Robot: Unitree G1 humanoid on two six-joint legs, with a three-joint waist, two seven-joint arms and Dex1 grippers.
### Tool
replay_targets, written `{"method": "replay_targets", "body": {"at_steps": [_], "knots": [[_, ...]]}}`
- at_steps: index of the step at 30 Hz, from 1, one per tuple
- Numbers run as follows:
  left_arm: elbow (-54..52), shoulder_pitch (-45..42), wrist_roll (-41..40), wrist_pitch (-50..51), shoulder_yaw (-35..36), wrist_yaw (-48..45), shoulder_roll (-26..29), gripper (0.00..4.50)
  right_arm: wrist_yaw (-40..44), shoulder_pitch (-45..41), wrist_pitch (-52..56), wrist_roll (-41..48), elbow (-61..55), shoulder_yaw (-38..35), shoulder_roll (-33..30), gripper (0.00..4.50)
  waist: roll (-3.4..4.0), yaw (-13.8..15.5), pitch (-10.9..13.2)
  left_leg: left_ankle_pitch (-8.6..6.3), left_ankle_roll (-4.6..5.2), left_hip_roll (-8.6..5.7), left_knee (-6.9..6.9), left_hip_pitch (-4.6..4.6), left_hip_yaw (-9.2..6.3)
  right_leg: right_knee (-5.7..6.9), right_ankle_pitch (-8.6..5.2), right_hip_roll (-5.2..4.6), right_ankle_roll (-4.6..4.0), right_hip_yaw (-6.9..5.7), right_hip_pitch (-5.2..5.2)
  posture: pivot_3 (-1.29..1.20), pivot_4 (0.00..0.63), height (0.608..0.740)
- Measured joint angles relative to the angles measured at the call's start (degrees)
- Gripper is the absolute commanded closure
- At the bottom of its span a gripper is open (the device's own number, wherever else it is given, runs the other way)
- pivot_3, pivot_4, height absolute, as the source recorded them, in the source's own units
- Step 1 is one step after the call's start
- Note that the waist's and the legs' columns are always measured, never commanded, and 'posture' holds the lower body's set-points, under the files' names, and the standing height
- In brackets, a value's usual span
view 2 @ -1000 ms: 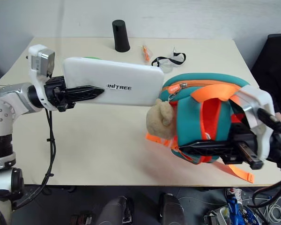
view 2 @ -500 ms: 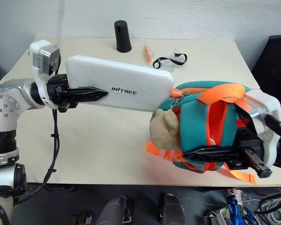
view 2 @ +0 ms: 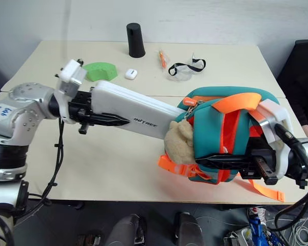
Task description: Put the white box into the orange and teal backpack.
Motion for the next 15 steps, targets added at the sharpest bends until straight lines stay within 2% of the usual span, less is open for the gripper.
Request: {"method": "replay_targets", "body": {"at_steps": [6, 11, 15], "knots": [[0.2, -1.1, 2.2, -1.1, -1.7, 5.7, -9.6, 3.17, 0.4, -0.3, -0.6, -0.1, 0.1, 0.9, 0.0, 4.45, -0.01, 0.0, 0.0, -0.03, 0.08, -0.01, 0.05, -0.09, -0.03, -0.06, 0.05, -0.02, 0.09, -0.01, 0.00, 0.00, 0.150, 0.740], [-0.1, -1.4, 3.0, -1.3, -1.8, 9.1, -13.2, 3.17, 0.6, 0.0, -0.8, -0.1, -0.1, 1.9, 0.1, 4.45, -0.01, -0.2, 0.0, -0.01, 0.06, 0.01, 0.06, -0.05, 0.00, 0.00, 0.05, 0.01, 0.09, -0.01, -0.01, 0.00, 0.150, 0.740], [-2.1, -0.2, 5.5, -0.6, -6.6, 12.9, -18.5, 3.17, 0.4, -1.1, -1.0, 0.0, -0.9, 2.7, 0.6, 4.45, -0.01, 0.1, 0.0, 0.00, 0.13, -0.05, 0.10, -0.06, -0.02, -0.03, 0.08, -0.02, 0.15, 0.00, 0.03, 0.00, 0.150, 0.740]]}}
